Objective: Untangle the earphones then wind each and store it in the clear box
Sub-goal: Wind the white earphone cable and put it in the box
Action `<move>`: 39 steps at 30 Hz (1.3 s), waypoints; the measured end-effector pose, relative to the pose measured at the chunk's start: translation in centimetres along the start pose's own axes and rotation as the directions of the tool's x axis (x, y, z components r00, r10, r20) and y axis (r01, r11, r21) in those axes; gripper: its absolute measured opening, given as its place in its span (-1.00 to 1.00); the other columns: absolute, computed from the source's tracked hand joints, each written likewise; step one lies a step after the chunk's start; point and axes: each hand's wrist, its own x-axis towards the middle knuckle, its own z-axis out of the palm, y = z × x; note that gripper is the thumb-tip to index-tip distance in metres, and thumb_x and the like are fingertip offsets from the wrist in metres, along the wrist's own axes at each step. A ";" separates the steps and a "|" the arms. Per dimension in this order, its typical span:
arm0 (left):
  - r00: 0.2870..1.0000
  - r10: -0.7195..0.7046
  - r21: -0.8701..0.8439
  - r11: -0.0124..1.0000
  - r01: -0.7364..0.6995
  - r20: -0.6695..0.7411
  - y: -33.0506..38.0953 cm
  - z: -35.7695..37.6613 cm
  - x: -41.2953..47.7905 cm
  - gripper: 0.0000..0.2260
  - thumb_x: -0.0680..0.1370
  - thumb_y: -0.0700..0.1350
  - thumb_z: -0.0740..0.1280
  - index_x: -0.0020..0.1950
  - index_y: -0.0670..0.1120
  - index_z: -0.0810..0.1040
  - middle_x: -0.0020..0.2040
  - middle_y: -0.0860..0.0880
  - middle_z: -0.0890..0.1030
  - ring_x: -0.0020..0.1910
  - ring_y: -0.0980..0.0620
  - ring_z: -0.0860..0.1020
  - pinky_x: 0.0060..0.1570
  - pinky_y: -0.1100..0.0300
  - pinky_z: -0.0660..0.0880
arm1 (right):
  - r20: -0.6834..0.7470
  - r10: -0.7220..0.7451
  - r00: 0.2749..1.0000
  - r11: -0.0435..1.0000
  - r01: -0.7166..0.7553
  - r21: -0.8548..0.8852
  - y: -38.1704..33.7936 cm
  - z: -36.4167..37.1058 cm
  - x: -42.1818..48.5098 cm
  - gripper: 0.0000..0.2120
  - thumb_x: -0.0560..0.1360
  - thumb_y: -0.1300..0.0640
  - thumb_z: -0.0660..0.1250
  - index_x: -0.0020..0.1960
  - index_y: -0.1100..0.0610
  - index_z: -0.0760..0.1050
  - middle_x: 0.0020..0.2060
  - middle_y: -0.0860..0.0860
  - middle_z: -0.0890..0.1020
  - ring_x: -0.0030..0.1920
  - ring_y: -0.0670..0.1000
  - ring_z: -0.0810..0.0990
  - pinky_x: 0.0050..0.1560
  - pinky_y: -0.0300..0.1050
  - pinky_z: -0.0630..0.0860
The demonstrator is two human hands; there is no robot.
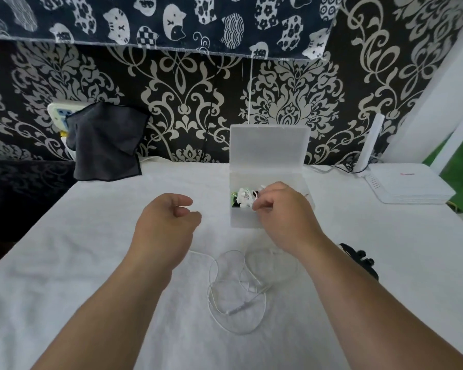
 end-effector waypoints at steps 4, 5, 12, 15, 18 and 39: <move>0.999 -0.005 -0.003 1.000 0.005 0.037 0.0 0.1 -0.3 -0.84 0.57 -0.19 0.36 0.13 -0.02 0.56 -0.05 -0.03 0.59 -0.28 0.09 0.50 -0.35 0.32 0.40 | 0.091 -0.047 0.995 0.997 0.052 -0.052 0.0 0.1 0.0 -0.75 0.52 0.22 0.33 0.16 0.05 0.64 0.29 -0.12 0.46 0.20 -0.05 0.53 0.20 -0.17 0.42; 0.999 -0.005 0.000 1.000 0.005 0.048 0.0 0.2 -0.4 -0.84 0.57 -0.19 0.36 0.13 -0.02 0.56 -0.06 -0.02 0.60 -0.28 0.10 0.50 -0.35 0.33 0.41 | 0.130 -0.047 0.990 0.990 0.064 -0.125 -0.1 0.2 0.0 -0.74 0.52 0.20 0.31 0.17 0.07 0.63 0.28 -0.09 0.48 0.23 -0.01 0.51 0.22 -0.12 0.43; 0.997 0.000 -0.015 1.000 0.002 0.079 -0.2 0.4 -0.1 -0.84 0.55 -0.20 0.37 0.10 -0.02 0.59 -0.07 -0.01 0.62 -0.23 0.07 0.54 -0.20 0.22 0.51 | -0.035 -0.117 0.993 0.955 0.102 -0.278 -0.9 2.6 -0.4 -0.92 0.39 0.36 0.26 -0.15 0.24 0.49 0.12 0.05 0.52 -0.07 0.15 0.53 -0.14 -0.04 0.45; 0.997 0.005 -0.017 1.000 -0.004 0.083 -0.2 0.4 0.0 -0.84 0.55 -0.20 0.38 0.09 -0.02 0.59 -0.09 -0.01 0.62 -0.24 0.06 0.53 -0.20 0.20 0.52 | -0.049 -0.155 0.987 0.929 0.129 -0.346 -1.0 3.4 -0.8 -0.82 0.37 0.31 0.31 -0.04 0.17 0.49 0.20 0.06 0.52 -0.03 0.16 0.53 -0.09 -0.05 0.40; 0.996 0.008 -0.015 1.000 -0.007 0.083 -0.3 0.3 0.1 -0.84 0.54 -0.20 0.38 0.09 -0.03 0.59 -0.12 -0.01 0.61 -0.24 0.06 0.54 -0.18 0.17 0.53 | -0.007 -0.191 0.982 0.922 0.177 -0.344 -1.4 3.1 -0.7 -0.70 0.40 0.22 0.29 0.12 0.09 0.56 0.11 -0.01 0.59 -0.03 0.13 0.58 0.01 -0.01 0.47; 0.796 0.010 0.607 0.641 -0.470 0.606 -1.5 3.4 -1.6 -0.55 0.56 -0.10 0.39 0.42 0.13 0.38 0.19 0.18 0.55 0.13 0.17 0.53 0.03 0.34 0.44 | 0.376 0.067 0.924 0.983 0.003 -0.182 2.0 -2.6 -7.2 -0.92 0.50 0.12 0.37 -0.17 0.01 0.56 -0.16 -0.07 0.66 -0.12 -0.02 0.61 -0.07 -0.09 0.56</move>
